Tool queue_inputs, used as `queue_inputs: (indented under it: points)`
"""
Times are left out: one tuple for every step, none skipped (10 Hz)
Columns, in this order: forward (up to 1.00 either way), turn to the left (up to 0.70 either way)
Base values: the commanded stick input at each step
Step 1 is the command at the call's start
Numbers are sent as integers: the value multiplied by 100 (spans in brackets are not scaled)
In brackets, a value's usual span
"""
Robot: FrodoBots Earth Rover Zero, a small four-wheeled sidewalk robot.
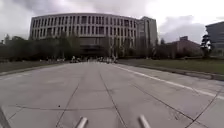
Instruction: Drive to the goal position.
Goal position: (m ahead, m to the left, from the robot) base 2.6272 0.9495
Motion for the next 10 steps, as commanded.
queue_inputs:
  points:
    - [70,1]
    - [70,1]
    - [70,1]
    - [70,1]
    - [70,1]
    - [70,1]
    - [70,1]
    - [70,1]
    - [70,1]
    - [70,1]
